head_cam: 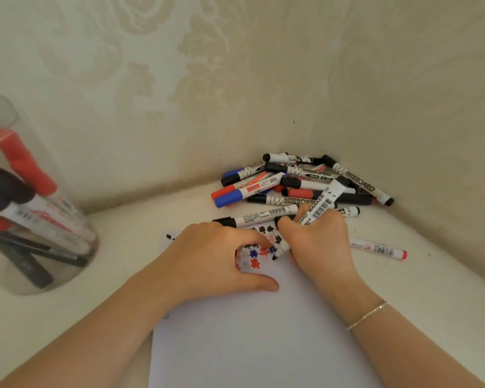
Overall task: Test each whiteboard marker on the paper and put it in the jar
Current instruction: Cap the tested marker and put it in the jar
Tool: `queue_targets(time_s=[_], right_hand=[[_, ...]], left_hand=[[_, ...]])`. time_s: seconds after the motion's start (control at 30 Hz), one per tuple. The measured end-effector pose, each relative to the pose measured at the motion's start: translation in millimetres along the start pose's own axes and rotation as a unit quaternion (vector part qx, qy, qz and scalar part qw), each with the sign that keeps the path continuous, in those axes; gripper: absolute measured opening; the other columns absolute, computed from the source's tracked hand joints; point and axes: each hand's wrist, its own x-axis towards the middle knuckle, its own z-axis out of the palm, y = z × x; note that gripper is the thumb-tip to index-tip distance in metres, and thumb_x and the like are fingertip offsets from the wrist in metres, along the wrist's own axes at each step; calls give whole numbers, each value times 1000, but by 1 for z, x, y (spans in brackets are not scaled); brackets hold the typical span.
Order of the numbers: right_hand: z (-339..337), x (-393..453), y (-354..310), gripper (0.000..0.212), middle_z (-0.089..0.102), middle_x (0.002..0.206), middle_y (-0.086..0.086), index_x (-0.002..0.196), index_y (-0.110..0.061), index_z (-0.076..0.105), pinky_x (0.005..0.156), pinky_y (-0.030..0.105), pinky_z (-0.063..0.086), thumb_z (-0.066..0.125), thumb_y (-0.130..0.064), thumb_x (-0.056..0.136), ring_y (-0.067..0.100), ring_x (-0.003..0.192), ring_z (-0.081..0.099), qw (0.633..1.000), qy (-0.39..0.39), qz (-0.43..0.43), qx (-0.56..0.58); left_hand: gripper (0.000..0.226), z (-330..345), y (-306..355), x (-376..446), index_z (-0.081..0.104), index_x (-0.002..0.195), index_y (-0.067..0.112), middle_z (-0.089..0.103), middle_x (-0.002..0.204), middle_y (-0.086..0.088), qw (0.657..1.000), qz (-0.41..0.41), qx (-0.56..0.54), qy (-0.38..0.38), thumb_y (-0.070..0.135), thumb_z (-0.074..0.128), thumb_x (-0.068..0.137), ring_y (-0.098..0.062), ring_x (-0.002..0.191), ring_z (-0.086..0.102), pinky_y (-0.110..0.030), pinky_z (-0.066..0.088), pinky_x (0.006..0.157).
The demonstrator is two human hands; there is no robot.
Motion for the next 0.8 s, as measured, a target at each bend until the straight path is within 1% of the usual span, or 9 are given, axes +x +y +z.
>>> queue_targets(time_s=[0.13, 0.23, 0.33, 0.43, 0.53, 0.6, 0.7, 0.77, 0.8], right_hand=[[0, 1, 3, 35, 31, 42, -8, 54, -14, 33, 39, 18, 25, 58, -2, 77, 7, 38, 25, 999, 10, -27, -23], [-3, 1, 2, 24, 37, 50, 5, 61, -9, 44, 42, 22, 28, 60, -3, 77, 15, 47, 32, 1000, -2, -13, -1], [-3, 0, 1, 22, 38, 47, 4, 60, -8, 46, 37, 18, 28, 60, -1, 75, 14, 42, 31, 1000, -18, -8, 4], [0, -1, 1, 26, 32, 43, -4, 58, -8, 41, 39, 18, 25, 58, 0, 75, 9, 41, 26, 999, -9, -35, -21], [0, 1, 3, 29, 31, 45, -3, 58, -9, 38, 39, 17, 24, 57, 1, 78, 8, 42, 26, 998, 8, -45, -34], [-1, 2, 3, 25, 35, 47, 1, 60, -8, 43, 40, 19, 26, 58, 0, 78, 9, 44, 29, 999, 7, -31, -19], [-2, 1, 2, 17, 44, 53, 13, 64, -7, 51, 43, 24, 33, 59, -2, 77, 18, 44, 37, 1000, -6, 1, 13], [0, 0, 2, 18, 43, 51, 12, 61, -5, 49, 44, 25, 33, 58, -1, 75, 19, 45, 37, 1000, -9, -12, -3], [0, 0, 2, 19, 41, 47, 7, 59, -5, 47, 43, 23, 31, 58, -1, 74, 17, 45, 35, 1000, -8, -20, -12]], left_hand=[[63, 1, 0, 1, 49, 119, 59, 64, 100, 21, 1000, -5, 2, -6, 83, 55, 61, 0, 82, 51, -17, 40, 72], [62, 0, 1, 2, 48, 119, 59, 63, 101, 21, 1000, -9, 4, -17, 82, 55, 62, 0, 83, 52, -18, 41, 74], [63, 0, 0, 2, 48, 119, 59, 63, 101, 21, 1000, -12, 1, -19, 82, 56, 62, -1, 86, 54, -19, 42, 76], [63, 0, 1, 3, 48, 120, 57, 61, 94, 21, 1000, -14, 6, -21, 82, 55, 62, -1, 83, 53, -19, 42, 74], [63, 1, 0, 3, 48, 120, 57, 53, 83, 21, 999, -18, 14, -26, 83, 54, 62, -1, 80, 50, -19, 40, 71], [64, 1, 0, 3, 48, 120, 57, 52, 80, 22, 999, -18, 15, -26, 83, 54, 62, -1, 78, 49, -17, 37, 67], [65, 1, -1, 4, 47, 120, 57, 60, 96, 22, 999, -17, 15, -28, 84, 53, 62, 0, 82, 50, -16, 38, 68], [65, 2, -2, 4, 47, 120, 57, 61, 98, 21, 999, -18, 13, -28, 84, 53, 62, -1, 82, 50, -18, 38, 68], [65, 2, -2, 4, 47, 120, 57, 61, 100, 21, 999, -18, 12, -27, 84, 53, 61, -1, 82, 50, -19, 38, 69]])
